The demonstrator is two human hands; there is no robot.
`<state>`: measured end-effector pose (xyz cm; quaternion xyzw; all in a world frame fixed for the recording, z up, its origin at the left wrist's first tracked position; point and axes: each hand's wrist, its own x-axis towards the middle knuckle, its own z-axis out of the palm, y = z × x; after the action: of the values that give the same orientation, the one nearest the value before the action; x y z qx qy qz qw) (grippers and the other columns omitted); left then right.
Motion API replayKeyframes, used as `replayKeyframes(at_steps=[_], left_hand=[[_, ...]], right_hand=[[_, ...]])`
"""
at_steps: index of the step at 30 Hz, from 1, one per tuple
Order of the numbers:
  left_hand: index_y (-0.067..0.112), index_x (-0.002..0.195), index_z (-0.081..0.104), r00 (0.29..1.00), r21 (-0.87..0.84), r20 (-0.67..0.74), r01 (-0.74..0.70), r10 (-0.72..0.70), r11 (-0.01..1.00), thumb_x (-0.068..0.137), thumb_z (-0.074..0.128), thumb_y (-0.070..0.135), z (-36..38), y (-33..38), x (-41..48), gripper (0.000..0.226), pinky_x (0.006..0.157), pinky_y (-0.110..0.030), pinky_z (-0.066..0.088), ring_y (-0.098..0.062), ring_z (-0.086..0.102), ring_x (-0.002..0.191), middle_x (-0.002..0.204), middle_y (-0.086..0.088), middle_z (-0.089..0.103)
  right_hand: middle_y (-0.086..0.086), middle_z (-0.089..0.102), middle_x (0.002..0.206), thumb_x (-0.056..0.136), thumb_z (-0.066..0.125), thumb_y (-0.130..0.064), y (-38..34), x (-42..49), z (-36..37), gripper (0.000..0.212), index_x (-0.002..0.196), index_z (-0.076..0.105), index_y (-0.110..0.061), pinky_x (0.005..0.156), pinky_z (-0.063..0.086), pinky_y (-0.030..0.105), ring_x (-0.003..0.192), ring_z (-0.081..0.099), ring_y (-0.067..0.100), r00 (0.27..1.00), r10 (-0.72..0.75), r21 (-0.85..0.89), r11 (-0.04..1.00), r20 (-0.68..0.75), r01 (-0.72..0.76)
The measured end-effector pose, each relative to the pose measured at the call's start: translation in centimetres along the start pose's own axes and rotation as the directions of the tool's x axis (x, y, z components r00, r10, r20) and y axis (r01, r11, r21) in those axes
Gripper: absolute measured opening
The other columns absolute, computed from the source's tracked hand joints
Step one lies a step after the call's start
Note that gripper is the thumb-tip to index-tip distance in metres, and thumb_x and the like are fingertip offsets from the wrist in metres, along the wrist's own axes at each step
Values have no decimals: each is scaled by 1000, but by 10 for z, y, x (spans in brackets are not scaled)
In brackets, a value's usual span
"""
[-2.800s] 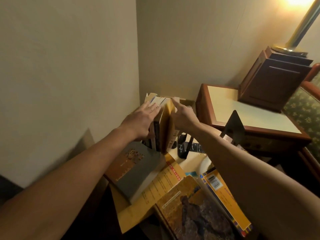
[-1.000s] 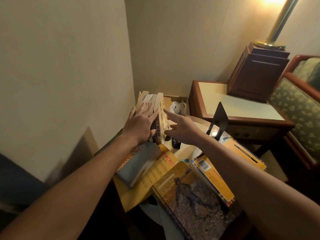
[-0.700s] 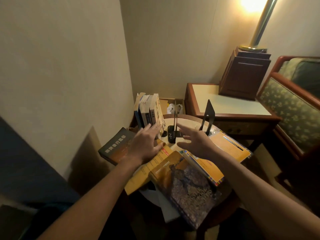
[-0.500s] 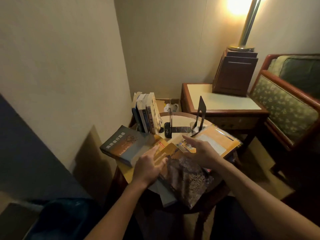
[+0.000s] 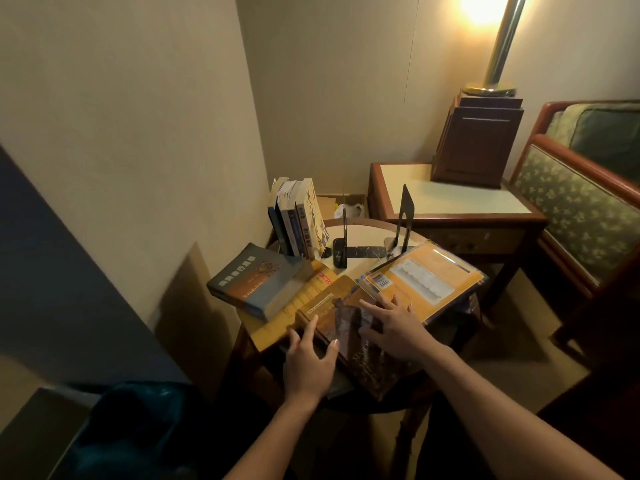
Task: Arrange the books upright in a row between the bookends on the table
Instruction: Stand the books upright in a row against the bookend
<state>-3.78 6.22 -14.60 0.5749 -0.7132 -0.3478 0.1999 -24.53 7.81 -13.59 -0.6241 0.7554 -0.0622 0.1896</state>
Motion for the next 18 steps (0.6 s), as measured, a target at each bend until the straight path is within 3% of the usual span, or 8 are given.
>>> replayKeyframes(at_steps=[3, 7, 9, 12, 15, 18], left_hand=[[40, 157, 20, 998, -177, 38, 53, -47, 983, 94, 62, 46, 7, 3, 5, 75, 109, -38, 44, -25, 39, 141, 160, -3, 33], [42, 155, 22, 988, -399, 106, 141, -107, 906, 95, 65, 34, 7, 7, 17, 74, 108, -44, 46, -26, 40, 140, 159, -2, 34], [40, 155, 23, 991, -407, 102, 126, -92, 905, 94, 66, 32, 9, 9, 20, 76, 109, -45, 45, -27, 37, 142, 160, -3, 31], [37, 155, 26, 992, -385, 75, 123, -102, 915, 90, 71, 32, 16, 15, 16, 79, 105, -34, 43, -28, 32, 143, 159, -5, 29], [40, 148, 36, 985, -348, 13, 168, -175, 922, 85, 75, 36, 19, 19, 15, 74, 103, -40, 45, -30, 31, 138, 150, -10, 35], [39, 138, 47, 981, -397, -31, 165, -193, 903, 84, 78, 29, 17, 23, 15, 63, 85, -28, 47, -29, 36, 130, 138, -10, 34]], right_hand=[[3, -8, 168, 96, 42, -67, 0, -2, 13, 70, 156, 12, -49, 121, -9, 59, 152, -15, 36, 1000, -1, -42, 999, -25, 0], [0, -6, 168, 95, 38, -70, 3, -4, 19, 70, 156, 9, -50, 121, -12, 56, 152, -18, 32, 998, 2, -33, 999, -57, -4], [0, -2, 169, 94, 37, -71, 3, -5, 19, 70, 156, 9, -50, 121, -13, 54, 152, -17, 31, 998, 6, -39, 999, -66, -9], [-1, 0, 169, 91, 29, -78, 2, -5, 24, 73, 156, 7, -51, 121, -13, 54, 153, -17, 30, 995, 7, -57, 998, -101, -13], [-3, 3, 169, 87, 28, -83, -1, -4, 29, 76, 154, 10, -53, 119, -17, 51, 153, -17, 26, 992, 48, 4, 999, -115, -47], [-2, 5, 169, 83, 29, -85, -4, -2, 28, 78, 153, 15, -55, 116, -22, 48, 153, -16, 21, 993, 77, 136, 989, -90, -64]])
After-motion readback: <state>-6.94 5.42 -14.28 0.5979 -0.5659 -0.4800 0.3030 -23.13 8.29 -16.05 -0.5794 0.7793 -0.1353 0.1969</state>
